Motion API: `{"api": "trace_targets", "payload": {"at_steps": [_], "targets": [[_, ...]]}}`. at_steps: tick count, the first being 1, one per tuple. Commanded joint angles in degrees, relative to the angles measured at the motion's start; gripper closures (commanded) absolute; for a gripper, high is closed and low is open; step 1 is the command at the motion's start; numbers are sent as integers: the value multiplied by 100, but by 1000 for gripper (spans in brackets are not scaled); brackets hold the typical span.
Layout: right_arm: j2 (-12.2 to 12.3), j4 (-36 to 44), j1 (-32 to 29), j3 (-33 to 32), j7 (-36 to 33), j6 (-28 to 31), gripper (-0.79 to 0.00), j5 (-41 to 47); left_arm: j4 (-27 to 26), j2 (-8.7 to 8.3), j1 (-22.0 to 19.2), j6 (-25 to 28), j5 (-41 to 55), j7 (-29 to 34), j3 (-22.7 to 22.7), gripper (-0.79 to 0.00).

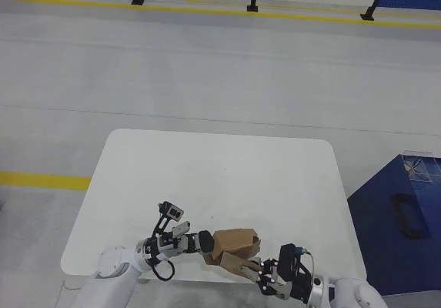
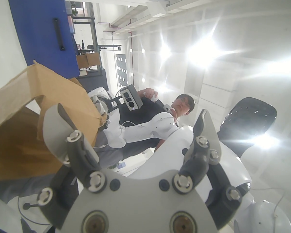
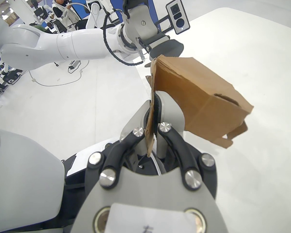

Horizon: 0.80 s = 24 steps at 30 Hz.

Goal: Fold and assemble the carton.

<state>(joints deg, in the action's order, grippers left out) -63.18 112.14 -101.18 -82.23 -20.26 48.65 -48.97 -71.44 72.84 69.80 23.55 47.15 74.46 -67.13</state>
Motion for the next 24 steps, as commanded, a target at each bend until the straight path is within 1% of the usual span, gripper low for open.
{"api": "trace_targets", "payload": {"at_steps": [1,3,7,8,12,14,15,19,20,22,24], "targets": [[1,-4,-9,9,30,-23,0,105,-11,3,4,116,43,-24,-20,-785],[1,-4,-9,9,30,-23,0,105,-48,9,37,375,176,-23,-82,-785],[1,-4,-9,9,30,-23,0,105,-48,9,37,375,176,-23,-82,-785],[-3,-21,-11,24,85,-103,0,161,-48,9,37,375,176,-23,-82,-785],[5,-138,15,100,99,-193,0,774,-56,7,39,404,162,-87,-105,-785],[22,-202,60,97,-20,-195,0,1191,-245,-35,134,994,-375,-547,-344,-785],[34,-238,86,98,-123,-194,0,1433,-417,-56,244,1177,-517,-668,-445,-785],[92,-337,237,74,-671,-333,0,2327,-1124,-188,647,1578,-1738,-1203,-994,-785],[107,-361,277,80,-816,-363,0,2559,-1314,-222,754,1597,-2190,-1342,-1129,-785],[140,-427,360,104,-1157,-421,0,3069,-1760,-281,954,1474,-3243,-1602,-1335,-785],[180,-490,443,136,-1584,-497,0,3534,-2201,-329,1142,1117,-4360,-1780,-1435,-785]]}}
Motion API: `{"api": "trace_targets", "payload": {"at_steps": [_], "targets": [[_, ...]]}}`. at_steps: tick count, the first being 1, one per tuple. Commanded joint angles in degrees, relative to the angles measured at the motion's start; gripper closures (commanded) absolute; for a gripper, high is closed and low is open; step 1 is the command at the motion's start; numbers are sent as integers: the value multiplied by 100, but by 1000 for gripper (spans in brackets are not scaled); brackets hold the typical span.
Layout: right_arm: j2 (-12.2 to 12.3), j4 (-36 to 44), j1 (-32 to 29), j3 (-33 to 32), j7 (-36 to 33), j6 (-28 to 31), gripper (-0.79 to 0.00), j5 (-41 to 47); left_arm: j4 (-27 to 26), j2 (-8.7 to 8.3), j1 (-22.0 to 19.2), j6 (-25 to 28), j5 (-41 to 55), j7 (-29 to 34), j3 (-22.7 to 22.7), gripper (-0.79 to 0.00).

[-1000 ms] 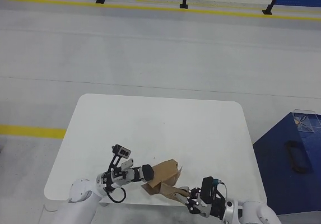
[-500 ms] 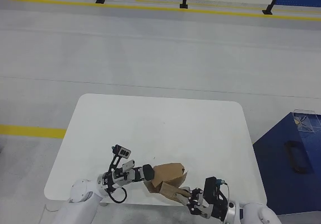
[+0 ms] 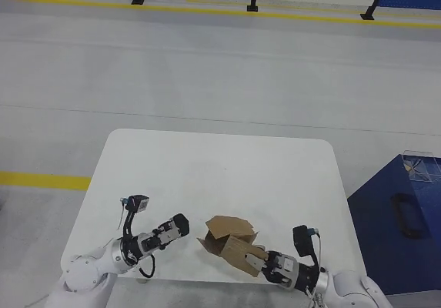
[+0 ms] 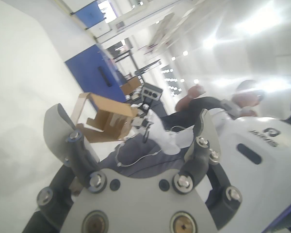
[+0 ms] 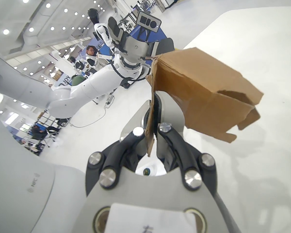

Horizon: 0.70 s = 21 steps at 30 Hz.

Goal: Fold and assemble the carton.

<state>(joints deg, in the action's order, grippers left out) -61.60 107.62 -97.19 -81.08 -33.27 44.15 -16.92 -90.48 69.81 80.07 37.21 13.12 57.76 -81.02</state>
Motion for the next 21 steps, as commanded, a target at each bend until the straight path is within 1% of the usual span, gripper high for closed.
{"api": "trace_targets", "payload": {"at_steps": [1,2,4,8,11,13,15,18,21], "targets": [[47,-80,103,26,-575,-149,0,491,-522,-48,186,-431,-1553,-132,-52,-785],[67,-99,156,42,-801,-250,0,699,-718,-70,257,-600,-2078,-44,-6,-785],[102,-133,254,63,-1203,-425,0,1093,-972,-98,370,-899,-2501,7,25,-785],[155,-155,401,117,-1757,-593,0,1555,-1231,-164,471,-1321,-2937,166,-71,-785],[186,-183,492,165,-2047,-668,0,1787,-1321,-192,510,-1467,-3015,153,-70,-785],[197,-202,541,221,-2142,-711,0,1817,-1312,-211,448,-1639,-3199,221,-29,-785],[204,-209,592,284,-2193,-763,0,1805,-1281,-216,378,-1765,-3350,229,90,-785],[209,-209,641,363,-2164,-796,0,1774,-1212,-231,229,-1944,-3558,417,276,-785],[219,-202,677,394,-2130,-815,0,1753,-1128,-236,94,-2068,-3564,530,440,-785]]}}
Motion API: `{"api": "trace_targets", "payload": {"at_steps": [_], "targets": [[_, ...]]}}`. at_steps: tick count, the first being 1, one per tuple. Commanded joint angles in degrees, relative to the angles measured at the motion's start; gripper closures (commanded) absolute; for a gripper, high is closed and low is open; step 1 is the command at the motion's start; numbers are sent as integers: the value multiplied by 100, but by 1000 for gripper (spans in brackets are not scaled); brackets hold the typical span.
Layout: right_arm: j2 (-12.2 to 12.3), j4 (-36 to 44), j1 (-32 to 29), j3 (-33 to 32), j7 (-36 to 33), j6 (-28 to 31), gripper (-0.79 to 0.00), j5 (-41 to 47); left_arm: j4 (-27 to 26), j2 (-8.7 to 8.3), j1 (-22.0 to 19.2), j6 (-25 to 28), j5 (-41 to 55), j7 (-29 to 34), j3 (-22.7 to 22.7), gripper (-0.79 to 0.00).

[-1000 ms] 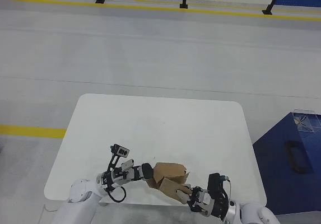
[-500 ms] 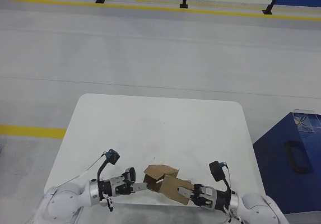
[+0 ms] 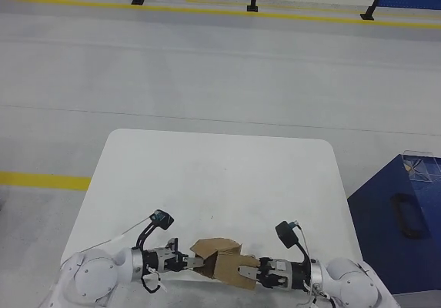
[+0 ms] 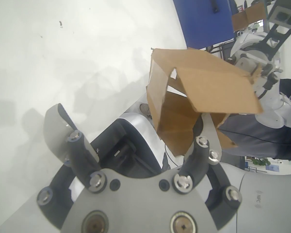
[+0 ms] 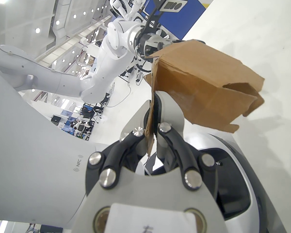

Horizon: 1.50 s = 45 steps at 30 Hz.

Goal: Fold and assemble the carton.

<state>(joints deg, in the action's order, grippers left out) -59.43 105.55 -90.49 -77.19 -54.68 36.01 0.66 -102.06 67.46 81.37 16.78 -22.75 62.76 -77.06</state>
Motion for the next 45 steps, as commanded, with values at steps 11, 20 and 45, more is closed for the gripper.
{"api": "trace_targets", "payload": {"at_steps": [11,20,45], "targets": [[39,33,33,193,93,124,0,-204,536,-1,-580,-369,275,233,521,-785],[73,1,81,310,122,27,0,-253,396,-88,-525,-278,464,154,331,-785],[164,2,181,468,258,87,0,-38,955,-103,-897,-397,607,-29,1137,0]]}}
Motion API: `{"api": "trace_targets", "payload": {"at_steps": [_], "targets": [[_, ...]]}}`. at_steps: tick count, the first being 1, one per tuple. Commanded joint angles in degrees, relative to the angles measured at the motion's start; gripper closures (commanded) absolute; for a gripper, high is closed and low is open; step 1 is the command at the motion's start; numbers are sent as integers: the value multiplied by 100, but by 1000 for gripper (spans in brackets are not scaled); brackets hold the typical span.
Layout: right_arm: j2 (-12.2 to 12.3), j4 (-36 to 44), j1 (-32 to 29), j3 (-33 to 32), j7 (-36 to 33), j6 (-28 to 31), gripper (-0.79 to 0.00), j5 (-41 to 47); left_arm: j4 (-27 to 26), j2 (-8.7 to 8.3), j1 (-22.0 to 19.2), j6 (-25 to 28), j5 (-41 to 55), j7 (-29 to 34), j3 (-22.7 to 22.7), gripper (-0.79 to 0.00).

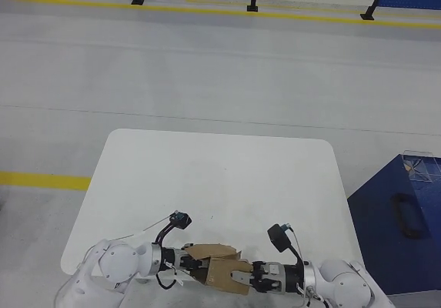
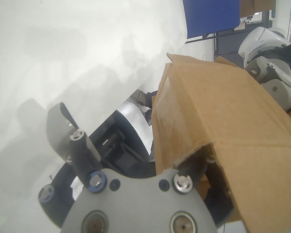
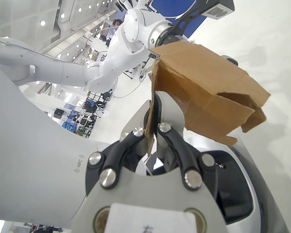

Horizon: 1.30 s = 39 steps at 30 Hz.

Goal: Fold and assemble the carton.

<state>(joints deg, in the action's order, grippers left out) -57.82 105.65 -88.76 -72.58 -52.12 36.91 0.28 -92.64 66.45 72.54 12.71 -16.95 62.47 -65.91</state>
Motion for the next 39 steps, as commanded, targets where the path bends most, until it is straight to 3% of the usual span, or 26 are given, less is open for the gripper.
{"api": "trace_targets", "payload": {"at_steps": [1,5,6,7,12,16,25,29,34,37,39], "targets": [[7,-10,16,12,0,-9,0,-5,22,-3,-24,34,57,-20,31,0],[21,-37,42,25,16,-39,0,-11,75,-17,-43,114,185,-54,42,0],[25,-42,52,19,35,-50,-286,-36,81,-20,-45,121,233,-65,42,0],[27,-42,59,11,66,-54,-785,-77,100,-21,-41,116,345,-43,47,0],[27,-12,-69,-93,618,-6,-785,-209,164,-29,-76,47,928,-83,-38,0],[32,83,-104,-131,683,148,-785,-16,116,-27,-22,79,1041,-686,-165,0],[33,117,-81,-196,796,103,-785,-169,118,-22,20,-12,1159,-743,-156,0],[10,379,-366,-821,2293,291,-785,-922,312,17,-93,-945,3005,134,-150,0],[-47,675,-1028,-1408,3888,203,-785,-1407,1511,199,-635,-2860,5984,879,-15,0],[-74,686,-1171,-1382,4155,147,-785,-1094,2278,344,-1015,-3592,6998,1228,315,0],[-74,686,-1171,-1382,4155,147,-785,-1094,2278,344,-1015,-3592,6998,1228,315,0]]}}
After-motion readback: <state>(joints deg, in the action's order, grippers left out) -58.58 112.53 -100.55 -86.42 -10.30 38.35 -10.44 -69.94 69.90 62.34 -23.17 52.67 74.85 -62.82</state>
